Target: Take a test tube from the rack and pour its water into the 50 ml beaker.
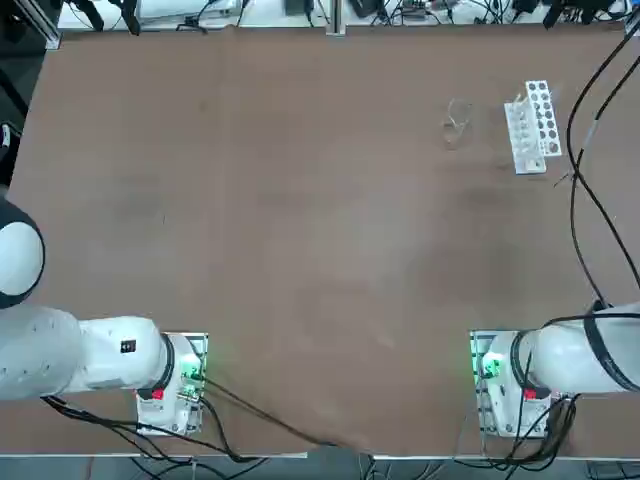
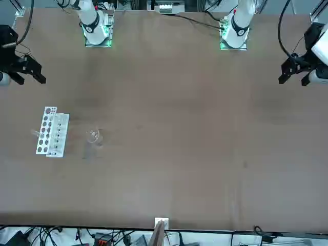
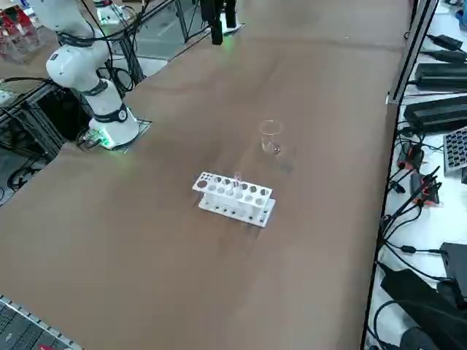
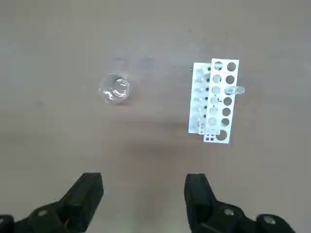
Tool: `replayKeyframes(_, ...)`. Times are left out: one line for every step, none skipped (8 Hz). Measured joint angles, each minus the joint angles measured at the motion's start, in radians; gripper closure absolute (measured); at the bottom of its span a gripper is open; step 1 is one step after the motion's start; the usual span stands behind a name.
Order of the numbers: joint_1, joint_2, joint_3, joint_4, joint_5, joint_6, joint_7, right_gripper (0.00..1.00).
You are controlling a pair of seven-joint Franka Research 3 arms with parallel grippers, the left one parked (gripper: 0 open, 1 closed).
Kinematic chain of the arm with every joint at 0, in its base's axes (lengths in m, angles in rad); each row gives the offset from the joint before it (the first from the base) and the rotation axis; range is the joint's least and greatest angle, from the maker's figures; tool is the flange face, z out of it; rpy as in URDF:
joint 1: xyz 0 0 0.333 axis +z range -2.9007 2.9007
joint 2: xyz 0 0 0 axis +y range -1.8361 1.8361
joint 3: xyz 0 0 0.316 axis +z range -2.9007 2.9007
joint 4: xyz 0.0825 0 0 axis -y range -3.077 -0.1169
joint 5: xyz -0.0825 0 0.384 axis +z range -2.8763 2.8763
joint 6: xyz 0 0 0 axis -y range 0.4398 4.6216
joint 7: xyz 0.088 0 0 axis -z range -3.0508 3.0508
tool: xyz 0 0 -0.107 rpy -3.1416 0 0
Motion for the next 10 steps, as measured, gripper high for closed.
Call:
replayKeyframes(0.000, 0.000, 0.000, 0.000, 0.000, 0.000, 0.000, 0.00)
replayKeyframes(0.000, 0.000, 0.000, 0.001, 0.000, 0.000, 0.000, 0.00)
replayKeyframes(0.001, 0.000, 0.001, 0.004, 0.000, 0.001, 0.005, 0.00)
replayKeyframes(0.001, 0.001, 0.002, 0.004, 0.000, 0.002, 0.029, 0.00)
replayKeyframes(0.002, 0.007, 0.003, 0.004, -0.001, 0.010, 0.082, 0.00)
replayKeyframes(0.004, 0.020, 0.006, 0.004, -0.003, 0.027, 0.159, 0.00)
replayKeyframes(0.013, 0.041, 0.011, 0.003, -0.023, 0.050, 0.251, 0.00)
replayKeyframes(0.043, 0.071, 0.015, 0.002, -0.074, 0.074, 0.366, 0.00)
replayKeyframes(0.083, 0.109, 0.019, 0.000, -0.136, 0.098, 0.502, 0.00)
replayKeyframes(0.126, 0.152, 0.021, -0.001, -0.194, 0.120, 0.642, 0.00)
